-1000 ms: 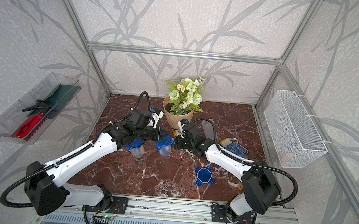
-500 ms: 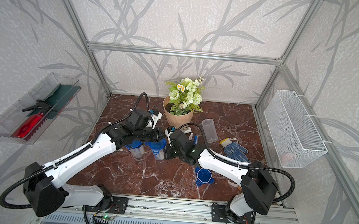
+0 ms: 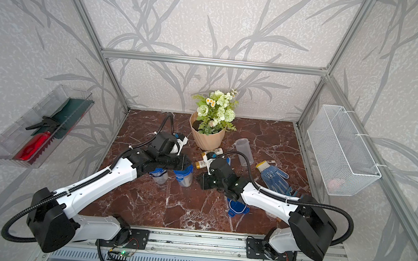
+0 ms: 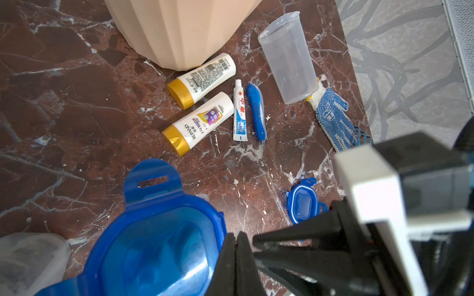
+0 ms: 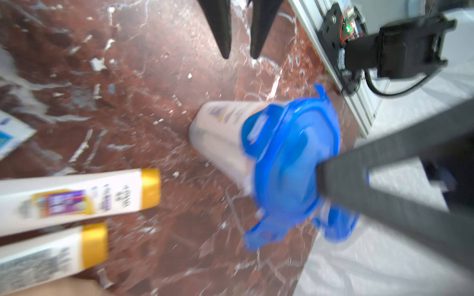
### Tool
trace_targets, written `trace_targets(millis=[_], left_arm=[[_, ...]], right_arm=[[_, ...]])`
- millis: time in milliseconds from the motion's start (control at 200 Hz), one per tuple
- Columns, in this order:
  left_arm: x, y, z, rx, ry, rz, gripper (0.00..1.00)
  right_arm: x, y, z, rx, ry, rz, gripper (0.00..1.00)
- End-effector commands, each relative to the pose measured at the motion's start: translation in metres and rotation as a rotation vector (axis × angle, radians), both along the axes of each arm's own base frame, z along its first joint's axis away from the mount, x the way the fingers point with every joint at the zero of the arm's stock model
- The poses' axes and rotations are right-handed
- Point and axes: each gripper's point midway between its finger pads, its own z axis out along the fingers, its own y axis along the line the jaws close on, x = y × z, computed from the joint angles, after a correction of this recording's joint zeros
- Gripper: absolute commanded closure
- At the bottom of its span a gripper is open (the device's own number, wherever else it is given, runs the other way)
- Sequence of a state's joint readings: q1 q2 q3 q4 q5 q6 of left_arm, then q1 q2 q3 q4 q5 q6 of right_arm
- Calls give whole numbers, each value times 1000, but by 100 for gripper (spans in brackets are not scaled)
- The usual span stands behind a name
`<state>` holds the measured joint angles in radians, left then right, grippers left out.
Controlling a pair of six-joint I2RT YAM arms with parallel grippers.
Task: Take out toiletry kits
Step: Unfasten the latch on the container.
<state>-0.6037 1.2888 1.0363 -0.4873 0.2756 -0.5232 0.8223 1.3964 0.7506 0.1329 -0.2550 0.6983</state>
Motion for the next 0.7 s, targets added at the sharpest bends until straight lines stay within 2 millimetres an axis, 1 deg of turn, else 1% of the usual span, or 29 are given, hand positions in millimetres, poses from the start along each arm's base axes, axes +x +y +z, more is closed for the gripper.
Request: trace_targets(millis=[0, 80, 115, 120, 130, 180, 295, 305, 395, 490, 535, 545, 560, 695], left_arm=[[4, 11, -4, 36, -21, 38, 100], [5, 17, -12, 59, -10, 59, 100], [6, 20, -16, 67, -4, 69, 100], [5, 20, -16, 68, -3, 69, 100], [5, 21, -18, 70, 0, 71, 100], [5, 23, -22, 77, 9, 78, 100], [2, 26, -32, 84, 32, 86, 100], [1, 26, -33, 86, 34, 86, 100], [-1, 28, -42, 92, 50, 90, 100], [-4, 28, -51, 92, 71, 89, 100], [-6, 28, -55, 91, 83, 88, 100], [-6, 28, -55, 90, 85, 88, 100], [-7, 28, -57, 90, 88, 87, 100], [-13, 30, -68, 90, 115, 92, 100]], right_arm=[[7, 11, 26, 192, 15, 24, 65], [11, 16, 28, 272, 45, 37, 58], [14, 20, 32, 314, 48, 45, 56], [14, 20, 29, 310, 59, 45, 56], [15, 21, 32, 327, 55, 48, 56], [16, 27, 33, 370, 70, 62, 54], [19, 39, 30, 426, 113, 88, 53], [20, 40, 33, 441, 104, 92, 53], [22, 45, 31, 486, 124, 96, 52], [22, 47, 25, 512, 148, 91, 52], [22, 47, 30, 539, 144, 94, 52], [23, 48, 23, 532, 159, 89, 52], [23, 48, 20, 533, 166, 87, 52], [23, 49, 21, 583, 180, 84, 54]])
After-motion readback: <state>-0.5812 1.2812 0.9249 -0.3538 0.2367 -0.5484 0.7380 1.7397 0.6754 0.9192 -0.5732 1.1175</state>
